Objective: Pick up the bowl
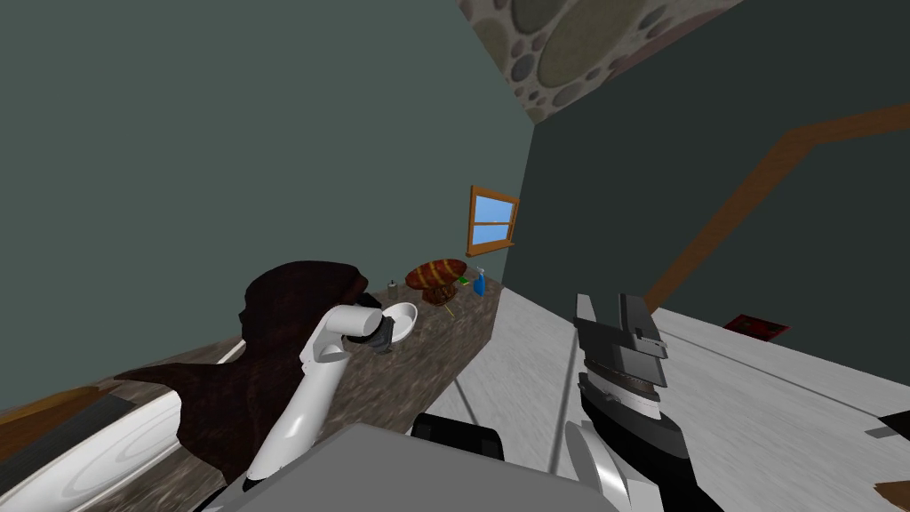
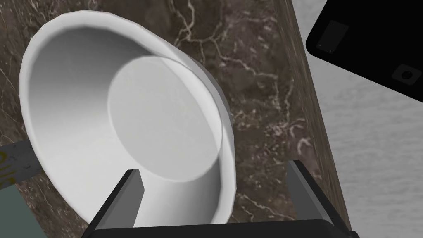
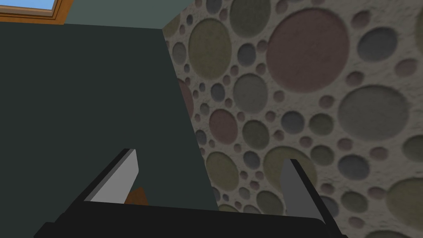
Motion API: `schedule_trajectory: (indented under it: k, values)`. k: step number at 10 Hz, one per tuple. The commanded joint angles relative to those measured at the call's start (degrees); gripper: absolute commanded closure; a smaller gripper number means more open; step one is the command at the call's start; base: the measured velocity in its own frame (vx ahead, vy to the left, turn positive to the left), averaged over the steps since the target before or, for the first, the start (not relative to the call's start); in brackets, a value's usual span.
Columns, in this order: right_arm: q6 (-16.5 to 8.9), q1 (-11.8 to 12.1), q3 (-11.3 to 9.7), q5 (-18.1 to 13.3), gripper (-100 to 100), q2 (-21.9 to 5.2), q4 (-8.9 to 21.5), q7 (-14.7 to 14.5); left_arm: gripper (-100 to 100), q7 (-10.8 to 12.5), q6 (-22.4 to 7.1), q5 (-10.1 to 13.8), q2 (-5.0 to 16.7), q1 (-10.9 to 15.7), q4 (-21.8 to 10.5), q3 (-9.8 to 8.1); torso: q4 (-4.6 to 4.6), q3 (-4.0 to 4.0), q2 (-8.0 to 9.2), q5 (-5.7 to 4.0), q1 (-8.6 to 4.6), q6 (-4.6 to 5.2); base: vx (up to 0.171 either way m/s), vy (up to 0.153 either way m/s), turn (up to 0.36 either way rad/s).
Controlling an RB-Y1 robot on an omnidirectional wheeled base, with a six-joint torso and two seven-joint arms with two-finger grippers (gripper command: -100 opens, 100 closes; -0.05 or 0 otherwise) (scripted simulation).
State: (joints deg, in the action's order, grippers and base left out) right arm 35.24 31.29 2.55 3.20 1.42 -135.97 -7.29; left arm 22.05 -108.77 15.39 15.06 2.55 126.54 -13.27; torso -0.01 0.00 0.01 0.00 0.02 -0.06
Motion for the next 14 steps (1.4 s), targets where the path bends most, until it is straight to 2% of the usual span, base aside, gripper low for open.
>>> schedule_trajectory:
  k: [1, 5, 6, 7, 11, 12, 13, 14]
  values:
    - [0.0, 0.0, 0.0, 0.0, 0, 0.0, 0.0, 0.0, -100, -0.4, 1.7, -0.3, -0.1, 0.0, -1.8, 0.21, 0.00, 0.00, 0.00, 0.00, 0.00, 0.00, 0.000, 0.000, 0.000]
    - [0.0, 0.0, 0.0, 0.0, 0, 0.0, 0.0, 0.0, -100, -1.2, 5.8, -1.1, -0.4, 0.1, -5.9, 0.70, 0.01, 0.02, 0.04, -0.01, -0.05, 0.00, -0.003, -0.005, -0.001]
    - [0.0, 0.0, 0.0, 0.0, 0, 0.0, 0.0, 0.0, -100, -1.0, 5.0, -1.0, -0.4, 0.1, -5.2, 0.73, 0.01, 0.03, 0.04, -0.01, -0.05, 0.00, 0.000, 0.000, 0.000]
    - [0.0, 0.0, 0.0, 0.0, 0, 0.0, 0.0, 0.0, 100, -1.1, 5.2, -1.1, -0.4, 0.2, -5.4, 0.73, 0.01, 0.03, 0.04, -0.01, -0.04, 0.00, 0.000, 0.000, 0.000]
    - [0.0, 0.0, 0.0, 0.0, 0, 0.0, 0.0, 0.0, 100, -1.0, 5.1, -1.0, -0.4, 0.1, -5.4, 0.70, 0.04, 0.03, 0.02, -0.06, -0.05, 0.03, 0.000, 0.000, 0.000]
    - [0.0, 0.0, 0.0, 0.0, 0, 0.0, 0.0, 0.0, 0, -1.0, 5.1, -1.0, -0.4, 0.1, -5.4, 0.71, 0.06, 0.05, 0.04, -0.07, -0.07, 0.04, 0.000, 0.000, 0.000]
    - [0.0, 0.0, 0.0, 0.0, 0, 0.0, 0.0, 0.0, 100, -0.7, 3.5, -0.6, -0.2, 0.1, -3.5, 0.42, 0.07, 0.06, 0.05, -0.08, -0.08, 0.04, 0.000, 0.000, 0.000]
    - [0.0, 0.0, 0.0, 0.0, 0, 0.0, 0.0, 0.0, 100, -0.5, 2.3, -0.4, -0.2, 0.0, -2.3, 0.28, 0.09, 0.08, 0.07, -0.11, -0.09, 0.04, 0.007, 0.010, -0.002]
